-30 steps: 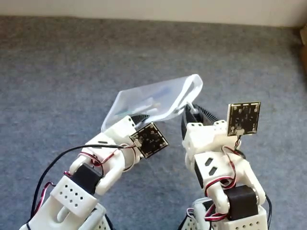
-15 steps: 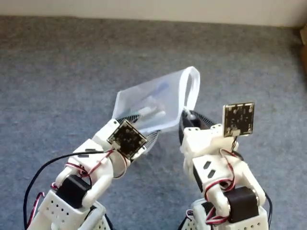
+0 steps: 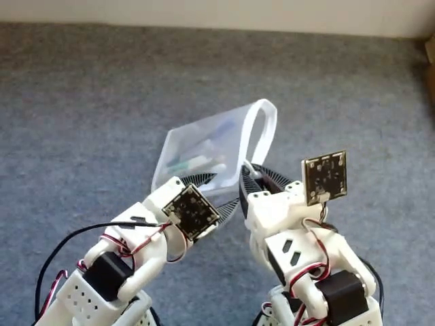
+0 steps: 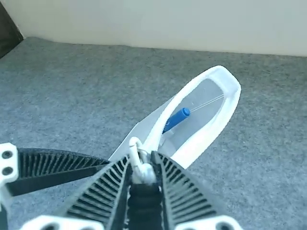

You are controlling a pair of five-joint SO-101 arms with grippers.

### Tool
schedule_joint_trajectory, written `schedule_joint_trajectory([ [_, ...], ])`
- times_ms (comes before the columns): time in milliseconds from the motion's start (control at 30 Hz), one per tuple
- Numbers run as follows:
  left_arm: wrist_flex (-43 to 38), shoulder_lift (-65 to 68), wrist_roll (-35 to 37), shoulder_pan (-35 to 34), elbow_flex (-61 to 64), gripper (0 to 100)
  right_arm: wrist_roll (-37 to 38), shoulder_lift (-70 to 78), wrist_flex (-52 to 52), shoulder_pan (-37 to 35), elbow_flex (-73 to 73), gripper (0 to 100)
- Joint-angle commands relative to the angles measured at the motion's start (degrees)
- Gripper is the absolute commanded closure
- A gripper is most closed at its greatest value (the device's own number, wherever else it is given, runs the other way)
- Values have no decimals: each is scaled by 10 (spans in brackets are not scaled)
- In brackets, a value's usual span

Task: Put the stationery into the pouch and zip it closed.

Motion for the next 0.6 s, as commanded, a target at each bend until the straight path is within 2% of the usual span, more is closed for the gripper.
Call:
schedule_joint_trajectory([
  [0,0,-8,5,10,-14,787,6,-3,4,-20,-32,993],
  [167,-22,-6,5,6,-8,787,23,-3,43,-54,-34,993],
  [333,-28,-8,5,4,-1,790,25,-3,49,-58,-34,993],
  [567,-85,-8,2,4,35,860,25,-3,63,-95,-34,993],
])
